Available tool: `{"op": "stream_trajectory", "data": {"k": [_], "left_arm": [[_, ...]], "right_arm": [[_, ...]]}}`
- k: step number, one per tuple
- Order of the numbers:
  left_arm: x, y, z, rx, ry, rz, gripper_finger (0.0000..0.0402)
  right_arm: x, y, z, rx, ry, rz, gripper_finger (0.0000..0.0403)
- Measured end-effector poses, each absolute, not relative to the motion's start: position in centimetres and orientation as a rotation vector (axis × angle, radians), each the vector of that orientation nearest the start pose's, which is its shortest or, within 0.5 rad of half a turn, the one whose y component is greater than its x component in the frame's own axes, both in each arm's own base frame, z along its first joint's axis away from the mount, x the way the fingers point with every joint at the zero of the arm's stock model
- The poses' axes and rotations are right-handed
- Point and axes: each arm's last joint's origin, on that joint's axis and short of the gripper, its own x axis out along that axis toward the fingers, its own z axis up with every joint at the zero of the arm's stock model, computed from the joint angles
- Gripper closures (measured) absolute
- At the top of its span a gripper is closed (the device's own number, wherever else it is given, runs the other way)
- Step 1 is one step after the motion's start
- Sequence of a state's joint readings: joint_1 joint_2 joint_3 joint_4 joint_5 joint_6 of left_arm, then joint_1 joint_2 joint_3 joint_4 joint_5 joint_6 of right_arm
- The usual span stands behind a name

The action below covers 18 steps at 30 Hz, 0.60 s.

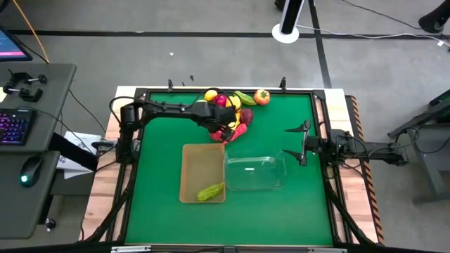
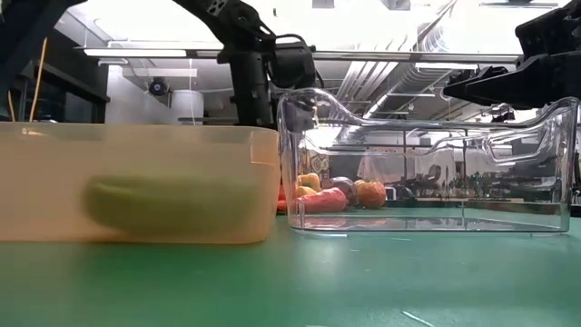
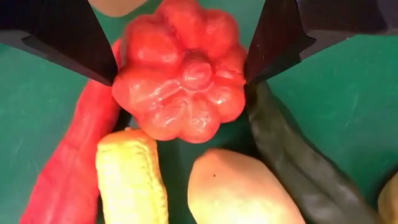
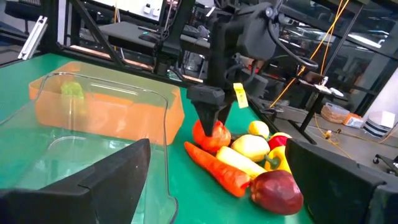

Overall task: Sort produce into baskets
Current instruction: Put the red bell pepper into the orange bin

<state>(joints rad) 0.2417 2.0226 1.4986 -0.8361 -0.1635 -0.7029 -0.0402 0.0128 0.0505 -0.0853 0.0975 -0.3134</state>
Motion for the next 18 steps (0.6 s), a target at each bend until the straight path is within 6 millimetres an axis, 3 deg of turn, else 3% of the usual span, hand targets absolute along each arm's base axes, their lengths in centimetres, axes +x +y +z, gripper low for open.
{"op": "stream_trajectory", "data": {"k": [12,18], "left_arm": [[38.51,10.14,16.76,-0.563,1.223,0.813,0.0066],[38.51,10.17,16.77,-0.522,1.23,0.803,0.0114]], "right_arm": [[9.48,-0.66,17.15,-0.188,0.06,-0.133,0.0038],[9.49,-0.67,17.15,-0.088,0.054,-0.136,0.0038]]}}
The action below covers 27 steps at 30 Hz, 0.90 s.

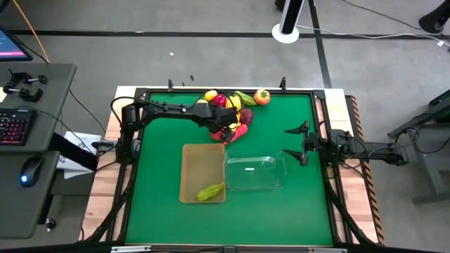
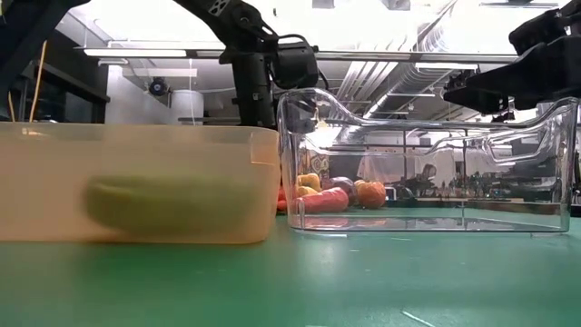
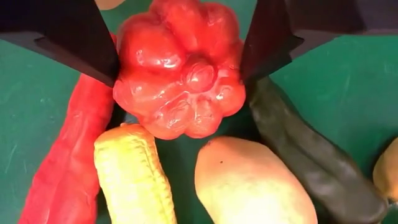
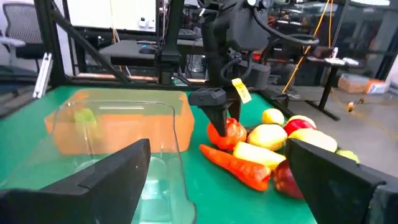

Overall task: Sort produce into baskets
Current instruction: Put the red bell pepper into the orange bin

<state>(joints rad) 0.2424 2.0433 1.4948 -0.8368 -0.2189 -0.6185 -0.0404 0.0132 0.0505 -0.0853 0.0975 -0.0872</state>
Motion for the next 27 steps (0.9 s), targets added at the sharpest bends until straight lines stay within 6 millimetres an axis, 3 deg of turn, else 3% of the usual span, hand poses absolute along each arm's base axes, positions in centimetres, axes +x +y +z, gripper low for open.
{"op": "stream_trajectory", "data": {"k": [6,12,15,19,22,27], "left_arm": [[37.9,10.2,19.1,-0.488,1.159,0.798,0.0186],[36.1,10.0,25.2,-0.456,0.992,0.767,0.0201],[34.9,8.8,28.3,-0.433,0.922,0.708,0.0201],[33.0,5.5,32.2,-0.432,0.858,0.523,0.0202],[31.6,1.9,33.5,-0.421,0.864,0.389,0.0202],[29.1,-4.0,32.0,-0.43,0.949,0.278,0.0202]], "right_arm": [[9.5,-0.7,17.1,-0.077,0.053,-0.136,0.0038],[9.5,-0.7,17.1,-0.079,0.053,-0.136,0.0038],[9.5,-0.7,17.1,-0.072,0.053,-0.136,0.0038],[9.5,-0.7,17.1,-0.002,0.048,-0.138,0.0038],[9.5,-0.7,17.2,0.223,0.024,-0.138,0.0038],[9.5,-0.7,17.7,0.769,-0.066,-0.123,0.0038]]}}
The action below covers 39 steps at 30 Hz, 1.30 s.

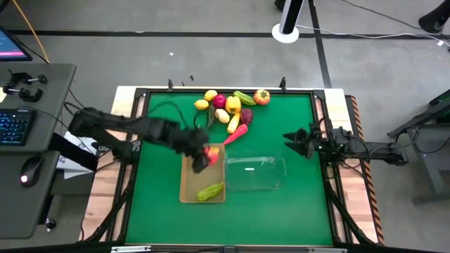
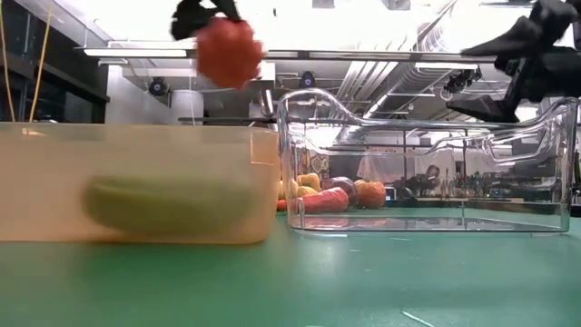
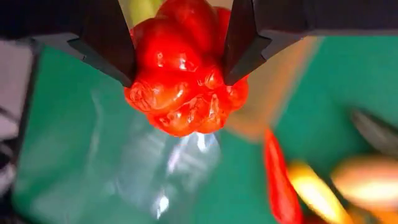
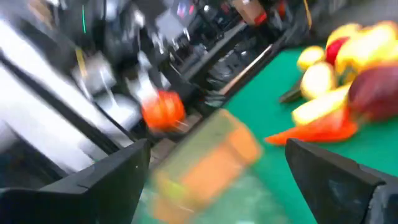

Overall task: Sort produce into baskets
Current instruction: Put the red bell pepper into the orange bin, then put the red chili pepper into the orange bin

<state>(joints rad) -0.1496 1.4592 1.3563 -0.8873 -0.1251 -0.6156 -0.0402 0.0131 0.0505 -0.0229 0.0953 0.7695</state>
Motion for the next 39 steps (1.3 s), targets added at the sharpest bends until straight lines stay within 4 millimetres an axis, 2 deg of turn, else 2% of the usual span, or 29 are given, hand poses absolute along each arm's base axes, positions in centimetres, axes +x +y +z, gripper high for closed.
{"op": "stream_trajectory", "data": {"k": [2,5,9,12,17,21,24,27,30,33,36,39], "left_arm": [[28.2,-5.8,30.3,-0.466,0.997,0.295,0.0202],[27.2,-7.3,27.8,-0.543,1.055,0.347,0.0197],[26.6,-7.1,24.9,-0.61,1.101,0.414,0.0169],[27.1,-6.4,24.2,-0.681,1.073,0.395,0.0139],[27.9,-4.8,24.5,-0.683,1.034,0.362,0.0096],[28.3,-3.0,25.2,-0.676,1.043,0.319,0.0086],[28.7,-1.6,26.6,-0.624,0.987,0.292,0.0087],[29.0,0.0,28.6,-0.579,0.884,0.288,0.0086],[28.5,1.6,30.0,-0.554,0.808,0.303,0.0086],[27.7,3.3,31.4,-0.549,0.727,0.328,0.0085],[26.7,5.1,32.5,-0.546,0.66,0.37,0.0085],[25.9,6.4,33.2,-0.547,0.618,0.37,0.0085]], "right_arm": [[9.5,-0.7,17.9,0.95,-0.097,-0.117,0.0038],[9.5,-0.8,18.1,1.04,-0.134,-0.13,0.0038],[9.3,-0.9,19.2,1.038,-0.258,-0.108,0.0038],[9.0,-0.9,20.8,0.989,-0.419,-0.048,0.0038],[8.4,-0.9,23.0,0.892,-0.637,0.042,0.0038],[9.1,-0.9,23.2,0.895,-0.652,0.05,0.0038],[10.0,-1.1,22.9,0.914,-0.638,-0.03,0.0038],[11.1,-1.6,22.8,0.969,-0.662,-0.183,0.0038],[12.8,-1.8,24.2,0.975,-0.635,-0.256,0.0038],[15.3,-1.6,26.2,0.902,-0.537,-0.208,0.0038],[18.3,-1.6,27.9,0.833,-0.385,-0.211,0.0038],[21.4,-1.4,28.9,0.76,-0.161,-0.208,0.0038]]}}
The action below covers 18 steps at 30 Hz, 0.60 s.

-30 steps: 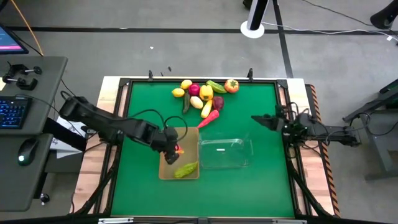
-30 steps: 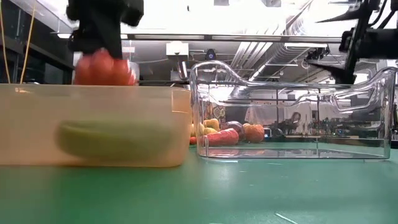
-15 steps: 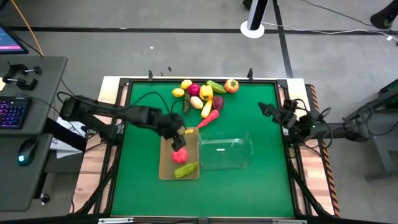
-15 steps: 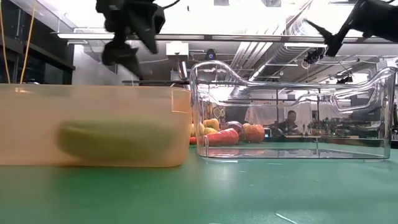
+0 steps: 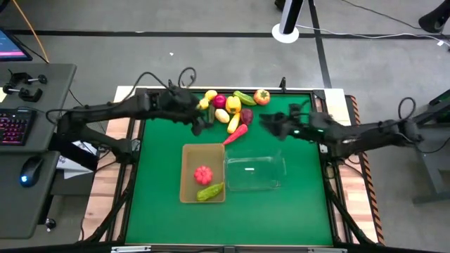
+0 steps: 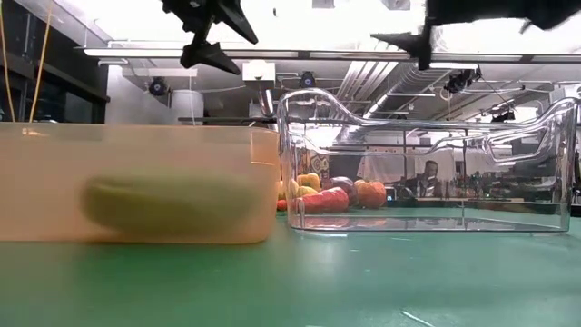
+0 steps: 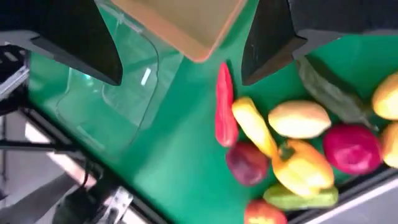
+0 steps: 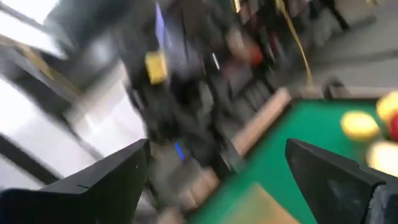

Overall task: Sort produce into baskets
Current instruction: Put the red chili pepper into the orange bin

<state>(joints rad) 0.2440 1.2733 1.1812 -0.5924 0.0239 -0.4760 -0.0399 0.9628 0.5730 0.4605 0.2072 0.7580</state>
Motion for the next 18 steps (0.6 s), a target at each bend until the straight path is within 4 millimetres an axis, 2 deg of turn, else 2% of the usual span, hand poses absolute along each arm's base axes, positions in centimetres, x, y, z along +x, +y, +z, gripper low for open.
{"op": "stream_trajectory", "data": {"k": [4,10,13,18], "left_arm": [[24.8,7.0,33.8,-0.515,0.603,0.365,0.0085],[22.8,7.0,33.6,-0.424,0.587,0.441,0.0085],[21.9,7.3,33.3,-0.383,0.581,0.509,0.0085],[21.3,7.8,33.2,-0.368,0.583,0.575,0.0085]], "right_arm": [[24.7,-1.4,29.4,0.744,0.163,-0.276,0.0038],[28.4,-4.3,27.7,0.941,0.607,-0.654,0.0038],[30.8,-6.0,26.6,0.995,0.674,-0.764,0.0038],[34.2,-8.1,23.0,1.091,0.747,-0.882,0.0038]]}}
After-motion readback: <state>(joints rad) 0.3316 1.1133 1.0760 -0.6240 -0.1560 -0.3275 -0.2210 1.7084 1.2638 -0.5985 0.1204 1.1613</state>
